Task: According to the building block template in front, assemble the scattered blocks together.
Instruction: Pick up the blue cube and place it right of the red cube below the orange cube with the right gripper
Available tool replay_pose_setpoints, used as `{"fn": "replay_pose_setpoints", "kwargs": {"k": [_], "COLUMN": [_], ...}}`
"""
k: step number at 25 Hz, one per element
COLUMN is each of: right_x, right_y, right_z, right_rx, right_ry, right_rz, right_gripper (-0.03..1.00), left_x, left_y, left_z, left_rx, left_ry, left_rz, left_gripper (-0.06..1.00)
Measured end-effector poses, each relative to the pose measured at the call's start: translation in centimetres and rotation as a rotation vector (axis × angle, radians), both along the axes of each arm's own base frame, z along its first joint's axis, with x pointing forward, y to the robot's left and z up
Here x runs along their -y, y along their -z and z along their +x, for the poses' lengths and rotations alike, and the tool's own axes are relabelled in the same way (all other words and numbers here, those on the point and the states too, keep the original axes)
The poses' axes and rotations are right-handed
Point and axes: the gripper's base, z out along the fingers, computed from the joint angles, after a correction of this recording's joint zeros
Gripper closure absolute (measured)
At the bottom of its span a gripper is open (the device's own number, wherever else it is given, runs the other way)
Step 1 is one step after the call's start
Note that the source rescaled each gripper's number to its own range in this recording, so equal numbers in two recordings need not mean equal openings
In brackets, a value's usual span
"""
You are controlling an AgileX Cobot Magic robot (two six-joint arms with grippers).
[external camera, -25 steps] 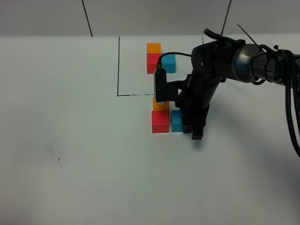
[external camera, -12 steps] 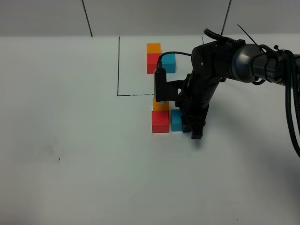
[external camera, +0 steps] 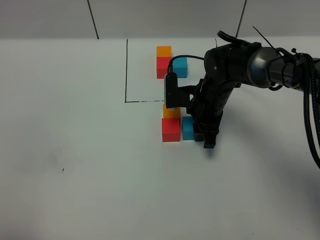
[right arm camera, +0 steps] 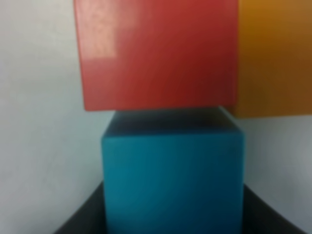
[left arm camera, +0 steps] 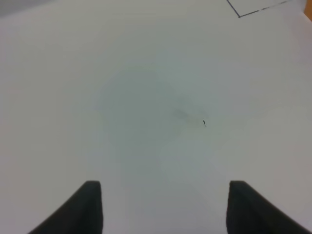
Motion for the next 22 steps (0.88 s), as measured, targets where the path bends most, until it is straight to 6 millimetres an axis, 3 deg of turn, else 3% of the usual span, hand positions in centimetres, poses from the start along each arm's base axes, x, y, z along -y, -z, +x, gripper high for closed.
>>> {"fn": "replay_pose_setpoints", "kwargs": {"k": [22], "right_x": [-0.21], "right_y": [0.17], "right_z": [-0.13], "right_rx": [-0.020], "right_ry": [0.009], "right_rz": [0.022], "right_gripper": [0.96], "left_x": [0.00], "left_y": [-0.01], "left_z": [0.00], "left_rx": [0.001], "left_ry": [0.000], "left_rz": [0.000], "left_gripper": [0.68]}}
